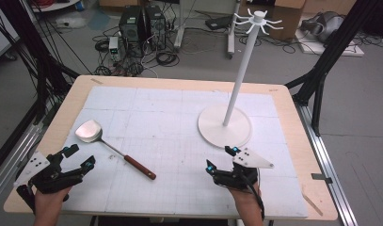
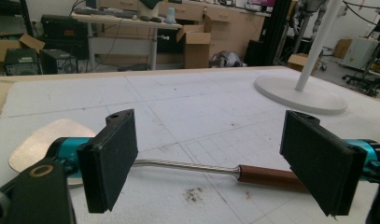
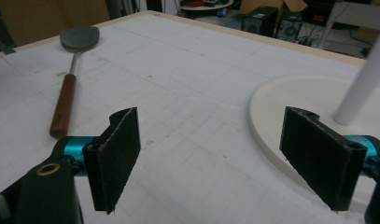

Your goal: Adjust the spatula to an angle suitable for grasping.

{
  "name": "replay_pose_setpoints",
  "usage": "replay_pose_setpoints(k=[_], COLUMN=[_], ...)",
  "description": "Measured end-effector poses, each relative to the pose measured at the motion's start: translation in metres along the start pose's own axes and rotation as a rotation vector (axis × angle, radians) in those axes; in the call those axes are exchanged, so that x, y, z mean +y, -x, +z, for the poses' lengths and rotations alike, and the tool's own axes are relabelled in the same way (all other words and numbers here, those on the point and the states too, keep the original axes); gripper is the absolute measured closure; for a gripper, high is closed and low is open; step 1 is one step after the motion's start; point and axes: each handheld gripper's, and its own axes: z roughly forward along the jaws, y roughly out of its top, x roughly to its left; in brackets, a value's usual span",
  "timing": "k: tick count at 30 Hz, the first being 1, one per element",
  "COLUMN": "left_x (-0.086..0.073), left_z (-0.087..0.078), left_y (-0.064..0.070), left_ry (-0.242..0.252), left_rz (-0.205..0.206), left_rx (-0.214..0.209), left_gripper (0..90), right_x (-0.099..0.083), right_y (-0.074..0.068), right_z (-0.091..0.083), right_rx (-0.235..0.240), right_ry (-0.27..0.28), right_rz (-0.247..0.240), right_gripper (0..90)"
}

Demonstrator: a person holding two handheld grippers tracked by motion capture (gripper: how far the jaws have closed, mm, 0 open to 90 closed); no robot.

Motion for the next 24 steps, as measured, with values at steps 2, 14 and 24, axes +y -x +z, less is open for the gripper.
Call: replay_pose_setpoints(k=[2, 14, 24], left_x=[0.000, -0.002, -0.001], left_z=[0.000, 0.003, -0.001], left_y=[-0.001, -0.003, -0.010], left_ry=[0.011, -0.010, 0.000], left_rz=[-0.012, -0.014, -0.021], left_rx=[0.006, 0.019, 0.054], left_gripper=[19.5, 21.0, 21.5], right_x=[0.008, 0.031, 0.042], right_y=[-0.011, -0.067, -0.112], right_z=[0.015, 0.098, 0.148], right_rx=[0.021, 0.250, 0.333], right_ry=[-0.007, -0.119, -0.212], right_rz=[-0.016, -0.106, -0.185], right_gripper=[15.4, 23.6, 19.3])
